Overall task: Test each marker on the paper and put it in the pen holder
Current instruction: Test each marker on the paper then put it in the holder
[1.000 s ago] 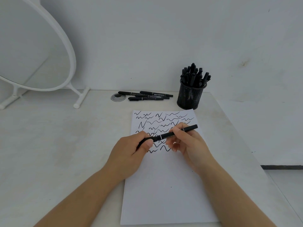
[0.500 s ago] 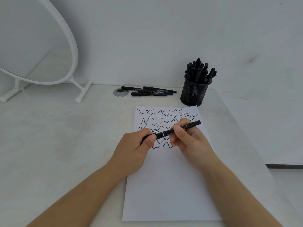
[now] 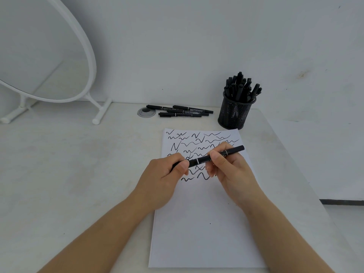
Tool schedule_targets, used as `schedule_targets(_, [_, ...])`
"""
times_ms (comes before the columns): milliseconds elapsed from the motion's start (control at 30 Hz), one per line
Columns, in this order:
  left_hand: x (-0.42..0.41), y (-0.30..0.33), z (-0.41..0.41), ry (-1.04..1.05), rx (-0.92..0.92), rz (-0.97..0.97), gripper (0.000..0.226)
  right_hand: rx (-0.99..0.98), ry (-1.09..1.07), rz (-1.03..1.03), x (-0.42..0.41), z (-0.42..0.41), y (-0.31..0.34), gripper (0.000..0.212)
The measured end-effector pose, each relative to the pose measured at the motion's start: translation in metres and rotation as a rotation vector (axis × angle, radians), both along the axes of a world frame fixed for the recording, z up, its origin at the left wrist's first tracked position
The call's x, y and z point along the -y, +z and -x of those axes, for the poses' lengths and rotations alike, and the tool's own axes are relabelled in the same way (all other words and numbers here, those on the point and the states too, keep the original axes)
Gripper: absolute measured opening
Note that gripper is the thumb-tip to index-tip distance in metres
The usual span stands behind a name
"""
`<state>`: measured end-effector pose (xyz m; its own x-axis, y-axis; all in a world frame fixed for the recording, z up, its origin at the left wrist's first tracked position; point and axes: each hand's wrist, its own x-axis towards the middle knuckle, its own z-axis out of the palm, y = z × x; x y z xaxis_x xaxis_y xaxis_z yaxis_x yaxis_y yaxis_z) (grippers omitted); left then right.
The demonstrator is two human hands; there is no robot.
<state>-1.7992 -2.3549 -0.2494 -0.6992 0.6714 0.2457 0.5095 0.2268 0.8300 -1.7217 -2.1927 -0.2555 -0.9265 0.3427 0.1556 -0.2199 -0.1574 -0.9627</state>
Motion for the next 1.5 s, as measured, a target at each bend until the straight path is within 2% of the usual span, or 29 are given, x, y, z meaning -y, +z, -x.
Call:
schedule_targets(100, [0.001,0.002,0.003,0.023,0.006,0.005,0.024,0.051,-0.069,0.052,-0.003,-0.001,0.003,0.009])
schedule_targets(167, [0.003,0.003,0.008,0.038,-0.007,0.037,0.021,0.104,-0.174,0.078,-0.01,-0.004,0.006,0.019])
schedule_targets(200, [0.004,0.004,0.011,0.043,-0.021,0.061,0.023,0.146,-0.237,-0.014,-0.014,-0.007,0.009,0.022])
schedule_targets(300, [0.005,0.008,0.018,0.065,-0.067,0.144,0.024,0.228,-0.338,-0.508,-0.019,-0.014,0.017,0.02])
schedule_targets(433, [-0.008,0.017,0.02,0.046,-0.137,0.241,0.024,0.159,-0.309,-1.192,-0.008,-0.007,0.028,0.015])
schedule_targets(500, [-0.016,0.022,0.022,0.03,-0.18,0.266,0.026,0.108,-0.206,-1.374,-0.006,-0.001,0.032,0.021])
schedule_targets(567, [-0.023,0.026,0.025,0.011,-0.213,0.253,0.026,0.067,-0.122,-1.416,-0.007,0.005,0.037,0.024])
schedule_targets(667, [-0.03,0.033,0.032,-0.013,-0.253,0.243,0.029,0.089,-0.128,-1.395,-0.012,0.01,0.043,0.028])
schedule_targets(767, [-0.039,0.04,0.039,-0.051,-0.389,0.32,0.029,0.11,-0.12,-1.312,-0.018,0.012,0.044,0.037])
schedule_targets(833, [-0.048,0.043,0.048,-0.059,-0.48,0.347,0.032,0.139,-0.129,-1.37,-0.022,0.016,0.043,0.042])
schedule_targets(900, [-0.058,0.042,0.062,-0.036,-0.477,0.326,0.034,0.256,-0.228,-1.446,-0.034,0.023,0.043,0.044])
schedule_targets(967, [-0.066,0.038,0.085,0.022,-0.441,0.324,0.03,0.332,-0.339,-1.306,-0.052,0.028,0.049,0.041])
schedule_targets(1033, [-0.072,0.032,0.114,0.1,-0.457,0.412,0.02,0.293,-0.406,-1.056,-0.069,0.031,0.058,0.033])
schedule_targets(1100, [-0.074,0.024,0.142,0.174,-0.492,0.505,0.015,0.235,-0.458,-0.903,-0.085,0.035,0.072,0.029])
schedule_targets(1233, [-0.075,0.013,0.18,0.254,-0.498,0.592,0.023,0.169,-0.573,-0.693,-0.111,0.042,0.098,0.027])
schedule_targets(1400, [-0.08,0.004,0.192,0.233,-0.55,0.698,0.027,0.076,-0.725,-0.515,-0.132,0.049,0.108,0.016])
schedule_targets(1500, [-0.082,0.001,0.192,0.23,-0.523,0.696,0.025,0.015,-0.786,-0.412,-0.137,0.053,0.106,0.015])
